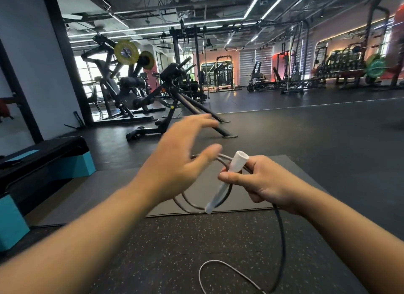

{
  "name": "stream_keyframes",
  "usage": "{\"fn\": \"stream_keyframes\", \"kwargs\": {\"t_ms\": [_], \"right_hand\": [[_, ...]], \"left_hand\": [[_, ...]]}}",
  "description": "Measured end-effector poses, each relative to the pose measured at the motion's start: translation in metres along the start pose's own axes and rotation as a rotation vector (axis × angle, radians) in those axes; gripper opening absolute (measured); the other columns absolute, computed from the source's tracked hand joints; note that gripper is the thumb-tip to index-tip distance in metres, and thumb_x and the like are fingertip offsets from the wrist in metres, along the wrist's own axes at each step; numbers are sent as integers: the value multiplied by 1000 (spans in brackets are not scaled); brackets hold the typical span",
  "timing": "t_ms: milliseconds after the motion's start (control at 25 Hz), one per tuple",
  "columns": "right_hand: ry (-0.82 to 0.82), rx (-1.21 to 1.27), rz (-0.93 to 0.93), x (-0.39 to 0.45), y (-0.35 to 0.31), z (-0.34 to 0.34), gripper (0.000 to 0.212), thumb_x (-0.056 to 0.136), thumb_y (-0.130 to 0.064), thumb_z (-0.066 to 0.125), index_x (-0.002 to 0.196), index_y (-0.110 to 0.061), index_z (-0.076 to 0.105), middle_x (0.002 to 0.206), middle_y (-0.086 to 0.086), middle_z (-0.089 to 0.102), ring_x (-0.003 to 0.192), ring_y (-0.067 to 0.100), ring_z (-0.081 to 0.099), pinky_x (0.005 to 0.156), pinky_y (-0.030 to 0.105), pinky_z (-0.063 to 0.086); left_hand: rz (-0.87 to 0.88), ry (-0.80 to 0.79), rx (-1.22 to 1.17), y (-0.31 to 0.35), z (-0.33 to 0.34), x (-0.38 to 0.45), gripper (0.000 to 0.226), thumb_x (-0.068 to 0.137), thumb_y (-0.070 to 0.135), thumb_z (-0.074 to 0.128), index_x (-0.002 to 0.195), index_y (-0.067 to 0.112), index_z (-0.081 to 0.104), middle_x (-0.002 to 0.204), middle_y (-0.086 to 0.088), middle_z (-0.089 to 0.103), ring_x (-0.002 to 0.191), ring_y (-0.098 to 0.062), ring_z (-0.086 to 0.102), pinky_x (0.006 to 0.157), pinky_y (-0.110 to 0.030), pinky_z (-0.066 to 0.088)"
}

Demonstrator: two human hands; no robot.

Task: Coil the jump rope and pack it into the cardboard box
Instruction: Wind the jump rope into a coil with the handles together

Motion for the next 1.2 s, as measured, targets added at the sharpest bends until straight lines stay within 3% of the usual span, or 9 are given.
{"fn": "stream_keyframes", "kwargs": {"t_ms": [80,200,360,520,720,840,960,1040,1200], "right_hand": [[-50,-140,-19,-2,-10,4,19,91,-30,73,100,-13,73,47,-14,41,48,13,24,45,30,21],[-80,-176,-30,-4,-18,7,15,93,-24,71,95,-10,76,50,-15,63,48,12,26,46,33,18],[-69,-68,1,-6,-19,9,18,87,-34,79,97,-22,72,76,12,76,49,12,33,49,37,17],[-96,-248,-21,-7,-17,-2,33,91,-35,74,95,-3,69,82,6,80,50,0,52,49,13,37],[-171,-396,-125,-8,-22,5,26,94,-41,68,85,-16,70,69,-8,69,57,2,48,56,17,37],[-214,-409,-177,-8,-25,5,17,96,-39,66,89,-24,71,70,-1,67,62,5,50,62,24,39],[-164,-393,-173,-11,-30,-7,24,91,-41,72,85,-18,75,68,-2,68,60,4,53,61,21,40],[-81,-360,-134,-12,-30,-28,24,88,-39,75,86,-15,79,64,-9,70,50,-3,50,53,11,37],[51,-303,-53,-14,-11,-70,47,84,-51,73,66,-9,66,56,4,53,52,17,49,56,33,52]], "left_hand": [[96,-352,127,20,21,19,51,97,61,46,139,33,50,142,11,56,129,-4,49,109,-26,37],[-66,-639,276,22,48,30,56,95,70,31,116,28,61,97,4,70,86,-12,62,77,-31,49],[37,-594,293,14,47,33,46,106,46,31,103,16,66,85,4,66,74,-13,60,68,-26,45],[-176,-470,-95,-16,29,27,45,106,42,37,107,16,74,71,6,63,57,-5,58,64,-25,52],[-430,-883,-47,-18,32,15,41,105,28,39,86,10,71,75,-5,75,59,-21,65,70,-36,59],[-350,-994,138,-4,36,19,57,103,52,36,92,10,72,70,-2,74,58,-19,65,73,-37,59],[-153,-953,234,-4,32,17,61,93,70,38,73,19,64,62,6,59,56,-12,59,63,-27,51],[-167,-956,134,-18,23,11,59,91,70,41,69,18,56,60,7,53,54,-12,51,60,-27,49],[-328,-802,-265,-51,-4,7,57,89,70,48,65,18,51,58,5,37,51,-13,37,58,-32,50]]}}
Point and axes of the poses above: each hand's wrist, its own x-axis towards the middle knuckle, its own z-axis out of the palm, y = z × x, the point moved 6 cm from there along x, towards the middle knuckle
